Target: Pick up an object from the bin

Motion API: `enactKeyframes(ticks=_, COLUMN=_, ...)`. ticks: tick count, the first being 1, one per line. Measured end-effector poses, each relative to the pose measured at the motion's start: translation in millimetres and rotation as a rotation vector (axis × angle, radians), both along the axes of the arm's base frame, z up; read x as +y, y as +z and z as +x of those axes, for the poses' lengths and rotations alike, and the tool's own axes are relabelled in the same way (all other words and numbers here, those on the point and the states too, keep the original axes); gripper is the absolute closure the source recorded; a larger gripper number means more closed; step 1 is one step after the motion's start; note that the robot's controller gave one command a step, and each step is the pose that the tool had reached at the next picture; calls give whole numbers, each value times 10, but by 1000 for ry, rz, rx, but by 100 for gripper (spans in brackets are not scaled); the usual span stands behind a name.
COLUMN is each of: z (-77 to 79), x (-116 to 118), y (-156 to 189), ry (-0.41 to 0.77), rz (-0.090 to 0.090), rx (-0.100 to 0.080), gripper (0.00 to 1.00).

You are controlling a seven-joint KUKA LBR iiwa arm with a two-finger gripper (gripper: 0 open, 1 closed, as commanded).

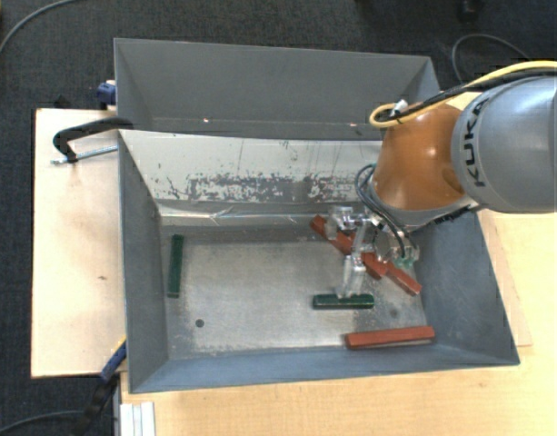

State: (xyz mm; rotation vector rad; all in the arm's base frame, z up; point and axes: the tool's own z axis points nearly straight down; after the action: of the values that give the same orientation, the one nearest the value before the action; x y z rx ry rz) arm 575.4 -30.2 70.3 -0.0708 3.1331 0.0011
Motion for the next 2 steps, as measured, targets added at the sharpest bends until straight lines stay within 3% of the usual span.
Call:
enactKeyframes(ticks=1, z=-746, x=126, y=5, ry=218, rz=-1, rx=8, gripper=0)
enactKeyframes(ticks=2, z=-652, x=-549, y=7, ry=523, rz=-4, rx=1, gripper=0)
